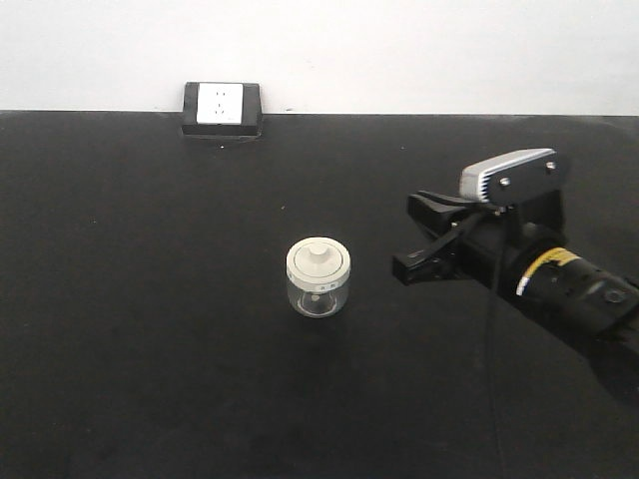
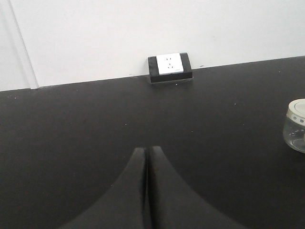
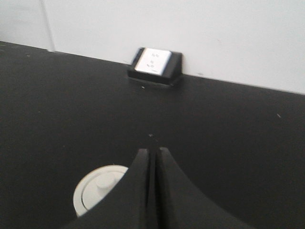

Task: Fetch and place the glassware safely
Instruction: 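Lift and withdraw the open right gripper away from the jar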

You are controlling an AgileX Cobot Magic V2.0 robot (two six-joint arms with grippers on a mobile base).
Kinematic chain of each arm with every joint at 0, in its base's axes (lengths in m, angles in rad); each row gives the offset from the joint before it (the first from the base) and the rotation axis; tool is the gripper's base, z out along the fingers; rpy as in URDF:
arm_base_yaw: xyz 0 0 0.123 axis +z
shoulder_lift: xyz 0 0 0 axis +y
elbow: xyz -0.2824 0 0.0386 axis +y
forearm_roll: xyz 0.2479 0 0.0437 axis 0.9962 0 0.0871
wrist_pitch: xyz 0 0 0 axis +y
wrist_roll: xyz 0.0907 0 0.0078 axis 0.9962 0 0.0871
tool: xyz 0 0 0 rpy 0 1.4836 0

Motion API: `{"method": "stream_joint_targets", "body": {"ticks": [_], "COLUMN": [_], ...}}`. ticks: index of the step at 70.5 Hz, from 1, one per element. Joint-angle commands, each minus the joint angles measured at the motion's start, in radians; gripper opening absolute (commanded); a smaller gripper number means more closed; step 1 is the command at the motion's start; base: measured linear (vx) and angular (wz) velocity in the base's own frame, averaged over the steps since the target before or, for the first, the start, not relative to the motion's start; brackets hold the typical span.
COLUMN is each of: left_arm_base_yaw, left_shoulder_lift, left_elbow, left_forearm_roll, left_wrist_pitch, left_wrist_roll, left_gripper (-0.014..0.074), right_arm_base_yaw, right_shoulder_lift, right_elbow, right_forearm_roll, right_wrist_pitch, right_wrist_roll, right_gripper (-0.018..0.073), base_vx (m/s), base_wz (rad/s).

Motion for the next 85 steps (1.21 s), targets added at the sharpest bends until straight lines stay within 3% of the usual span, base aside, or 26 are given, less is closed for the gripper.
{"method": "stream_joint_targets", "body": {"ticks": [1, 16, 41, 56, 67, 85], "left_arm_base_yaw": [-0.005, -0.005, -0.005, -0.005, -0.005, -0.005], "left_shoulder_lift": [0.012, 0.012, 0.012, 0.012, 0.012, 0.012], "left_elbow": [-0.022, -0.022, -0.022, -0.022, -0.022, -0.022], "left_forearm_roll": [-0.007, -0.007, -0.007, -0.007, -0.007, -0.007], "left_wrist_pitch": [-0.067, -0.067, -0.067, -0.067, -0.067, -0.067], "left_wrist_roll": [0.0, 0.0, 0.0, 0.0, 0.0, 0.0], "left_gripper": [-0.0007, -0.0007, -0.0007, -0.0007, -0.0007, -0.0007], "right_arm_base_yaw": [-0.002, -0.005, -0.007, -0.149, -0.256, -0.292], "right_shoulder_lift": [-0.093, -0.222, -0.406, -0.475, -0.528, -0.655], "right_elbow": [-0.016, -0.016, -0.008, -0.008, -0.008, 0.009], "right_forearm_roll": [0.063, 0.067, 0.085, 0.079, 0.01, -0.065], "right_wrist_pitch": [0.057, 0.234, 0.388, 0.432, 0.452, 0.53], "right_wrist_roll": [-0.002, -0.006, -0.008, -0.007, -0.008, -0.008], "right_gripper": [-0.0006, -0.0004, -0.0003, -0.0003, -0.0003, -0.0003], "base_vx": [0.0, 0.0, 0.0, 0.0, 0.0, 0.0], "base_wz": [0.0, 0.0, 0.0, 0.0, 0.0, 0.0]}}
